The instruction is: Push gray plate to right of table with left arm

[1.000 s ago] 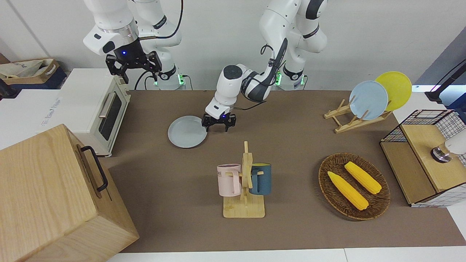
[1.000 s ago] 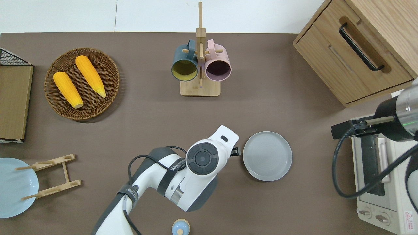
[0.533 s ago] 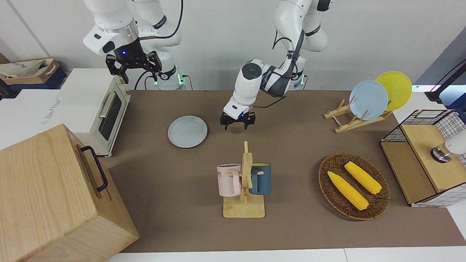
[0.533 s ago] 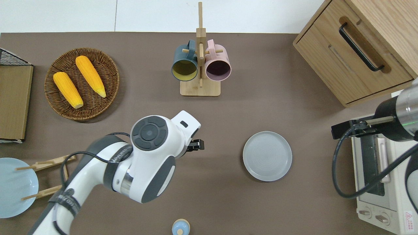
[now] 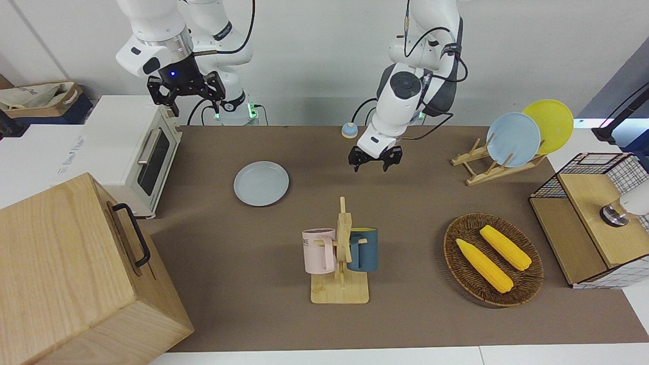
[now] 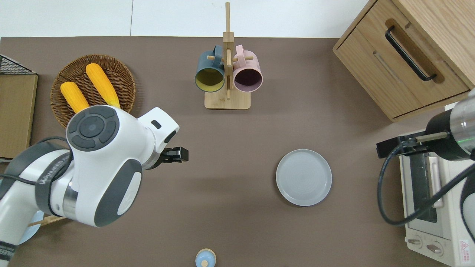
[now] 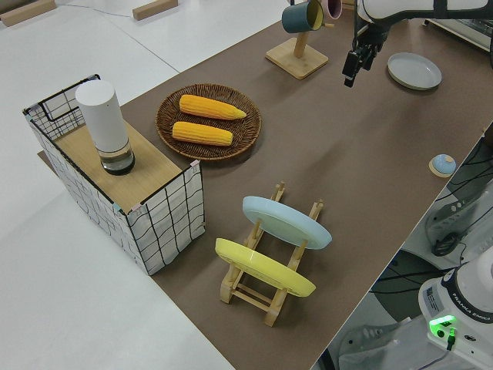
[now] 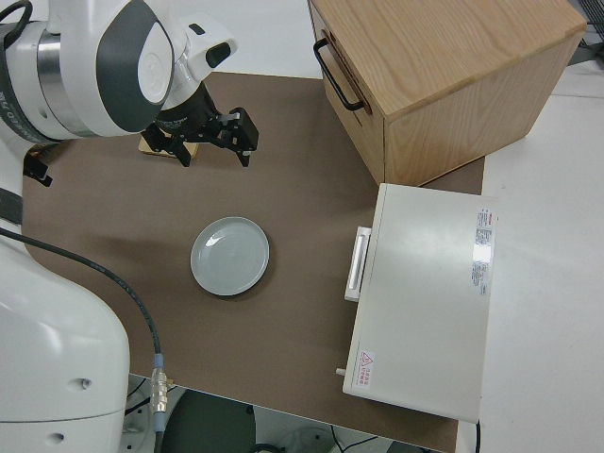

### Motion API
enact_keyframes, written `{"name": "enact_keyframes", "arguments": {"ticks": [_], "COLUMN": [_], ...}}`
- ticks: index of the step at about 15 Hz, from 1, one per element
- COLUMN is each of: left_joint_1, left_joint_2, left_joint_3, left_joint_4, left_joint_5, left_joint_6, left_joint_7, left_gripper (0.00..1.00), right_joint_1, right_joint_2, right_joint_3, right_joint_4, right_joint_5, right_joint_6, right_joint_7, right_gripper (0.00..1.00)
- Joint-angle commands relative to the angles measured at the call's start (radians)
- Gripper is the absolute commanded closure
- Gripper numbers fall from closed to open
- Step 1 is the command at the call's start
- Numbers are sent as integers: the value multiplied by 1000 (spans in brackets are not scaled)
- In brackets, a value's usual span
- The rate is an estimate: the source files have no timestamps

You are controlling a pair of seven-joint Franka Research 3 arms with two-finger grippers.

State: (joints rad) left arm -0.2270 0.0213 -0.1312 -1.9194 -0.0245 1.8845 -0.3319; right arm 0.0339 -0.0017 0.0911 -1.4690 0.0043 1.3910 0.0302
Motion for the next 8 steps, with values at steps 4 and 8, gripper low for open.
{"name": "enact_keyframes", "arguments": {"ticks": [4, 8], "left_joint_1": [118, 158], "left_joint_2": [-23, -11], "left_joint_3": [10, 19], "left_joint_4": [120, 246], "left_joint_5": [44, 38], "left_joint_6": [-123, -220], "left_joint_7": [123, 131], "left_gripper": [9, 9], "right_joint_1": [-11, -11], "right_joint_2": [-8, -8], "right_joint_3": [6, 6], "right_joint_4": [1, -1], "right_joint_5": [8, 8], "right_joint_6": [-12, -12], "right_joint_7": [-3, -3], "right_gripper": [17, 17]}}
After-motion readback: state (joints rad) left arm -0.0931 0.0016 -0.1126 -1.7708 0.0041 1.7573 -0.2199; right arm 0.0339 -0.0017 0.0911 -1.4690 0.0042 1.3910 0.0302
